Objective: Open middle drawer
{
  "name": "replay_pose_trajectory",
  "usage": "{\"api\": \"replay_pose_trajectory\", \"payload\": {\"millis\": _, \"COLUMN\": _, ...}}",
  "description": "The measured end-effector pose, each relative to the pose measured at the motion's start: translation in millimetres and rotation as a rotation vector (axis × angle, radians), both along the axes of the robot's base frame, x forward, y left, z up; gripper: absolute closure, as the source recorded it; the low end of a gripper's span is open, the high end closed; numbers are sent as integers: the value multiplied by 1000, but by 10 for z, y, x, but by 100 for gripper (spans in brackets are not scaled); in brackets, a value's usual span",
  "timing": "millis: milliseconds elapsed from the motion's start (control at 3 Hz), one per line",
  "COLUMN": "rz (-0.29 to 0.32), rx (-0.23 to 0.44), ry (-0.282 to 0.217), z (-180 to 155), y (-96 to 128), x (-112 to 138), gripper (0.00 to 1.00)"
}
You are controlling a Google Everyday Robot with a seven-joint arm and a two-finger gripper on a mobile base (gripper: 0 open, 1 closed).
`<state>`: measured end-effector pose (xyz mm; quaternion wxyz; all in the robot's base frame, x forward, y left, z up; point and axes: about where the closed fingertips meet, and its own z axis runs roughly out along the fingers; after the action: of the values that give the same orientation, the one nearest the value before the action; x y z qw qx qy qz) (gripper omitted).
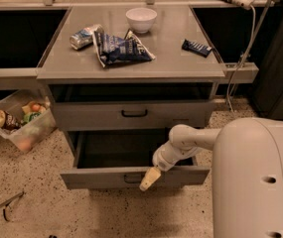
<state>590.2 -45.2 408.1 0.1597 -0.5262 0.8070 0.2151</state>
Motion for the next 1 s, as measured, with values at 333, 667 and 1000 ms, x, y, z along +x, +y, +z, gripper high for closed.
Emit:
{"api": "replay_pose_trajectory", "payload": {"millis": 333, "rz": -2, "rx": 2, "ry": 7, "z": -32, "y": 35, "x": -73, "gripper": 0}}
{"api": "replay_pose_trajectory", "payload": {"millis": 667, "rz": -12, "rx": 24, "ry": 35, "z": -10, "y": 68, "x": -298, "gripper": 0}}
{"api": "replay_pose_trajectory", "payload": {"millis": 1000, "rz": -16, "rx": 28, "ry": 38, "z": 4, "y": 71, "x": -321, "gripper": 0}}
